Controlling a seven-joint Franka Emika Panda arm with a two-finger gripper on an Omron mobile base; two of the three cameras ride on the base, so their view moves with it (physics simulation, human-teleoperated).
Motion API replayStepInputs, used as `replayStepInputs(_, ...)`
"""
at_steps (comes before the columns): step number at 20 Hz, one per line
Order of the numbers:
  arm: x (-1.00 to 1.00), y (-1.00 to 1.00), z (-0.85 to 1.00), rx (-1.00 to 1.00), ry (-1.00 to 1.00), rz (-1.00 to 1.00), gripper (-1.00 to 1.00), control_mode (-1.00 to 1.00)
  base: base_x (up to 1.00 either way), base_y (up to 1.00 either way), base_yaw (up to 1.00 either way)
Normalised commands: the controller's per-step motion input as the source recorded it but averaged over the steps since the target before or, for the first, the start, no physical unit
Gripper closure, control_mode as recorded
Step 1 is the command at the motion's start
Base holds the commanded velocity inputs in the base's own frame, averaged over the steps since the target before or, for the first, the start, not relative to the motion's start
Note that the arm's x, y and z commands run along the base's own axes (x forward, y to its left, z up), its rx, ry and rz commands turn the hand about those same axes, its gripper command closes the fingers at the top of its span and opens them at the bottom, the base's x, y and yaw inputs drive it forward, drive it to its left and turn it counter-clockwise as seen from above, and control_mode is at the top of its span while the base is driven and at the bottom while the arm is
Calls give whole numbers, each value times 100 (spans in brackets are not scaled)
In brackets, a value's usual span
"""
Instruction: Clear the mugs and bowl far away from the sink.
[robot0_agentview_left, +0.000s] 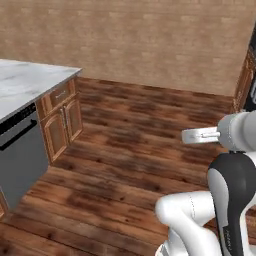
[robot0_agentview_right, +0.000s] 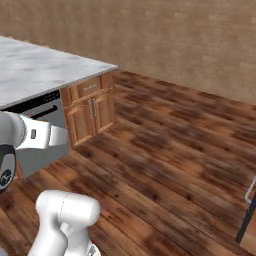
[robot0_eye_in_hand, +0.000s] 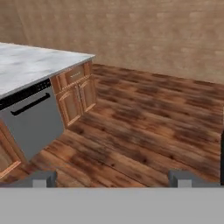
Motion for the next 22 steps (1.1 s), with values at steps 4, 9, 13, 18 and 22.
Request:
replayStepInputs(4,0,0,0,0,0,0,-100,100,0,0,100)
replayStepInputs(9,0,0,0,0,0,0,-100,100,0,0,100)
replayStepInputs(13,0,0,0,0,0,0,-100,100,24,-9,92)
replayStepInputs(18,0,0,0,0,0,0,-100,100,100,-33,49)
replayStepInputs(22,0,0,0,0,0,0,-100,100,100,-20,33)
